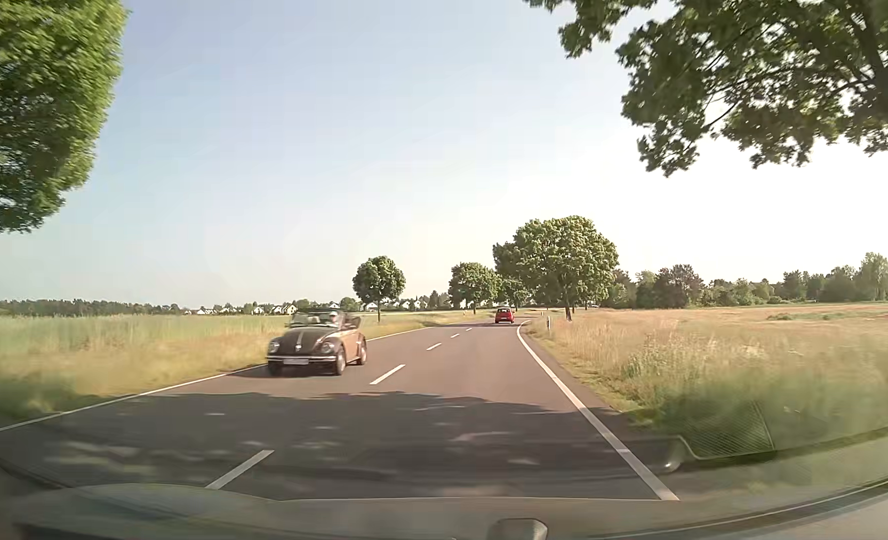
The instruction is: Follow the waypoints while adhering to traffic rules and regulations
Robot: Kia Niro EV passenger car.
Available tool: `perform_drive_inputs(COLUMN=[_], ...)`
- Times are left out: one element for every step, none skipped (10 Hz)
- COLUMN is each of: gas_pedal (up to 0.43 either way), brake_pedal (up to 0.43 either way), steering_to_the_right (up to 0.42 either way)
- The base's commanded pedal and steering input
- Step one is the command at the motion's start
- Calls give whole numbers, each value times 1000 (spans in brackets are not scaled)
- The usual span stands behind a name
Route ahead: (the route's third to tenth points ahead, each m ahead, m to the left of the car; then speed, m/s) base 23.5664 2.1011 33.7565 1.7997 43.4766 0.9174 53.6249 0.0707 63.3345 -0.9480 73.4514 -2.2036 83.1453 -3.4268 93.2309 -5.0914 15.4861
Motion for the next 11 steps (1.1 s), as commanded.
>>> perform_drive_inputs(gas_pedal=[87, 87, 87, 87, 87, 87, 87, 87, 87, 87, 87], brake_pedal=[30, 30, 30, 30, 30, 30, 30, 30, 30, 30, 24], steering_to_the_right=[8, 9, 9, 9, 9, 9, 9, 9, 9, 9, 9])
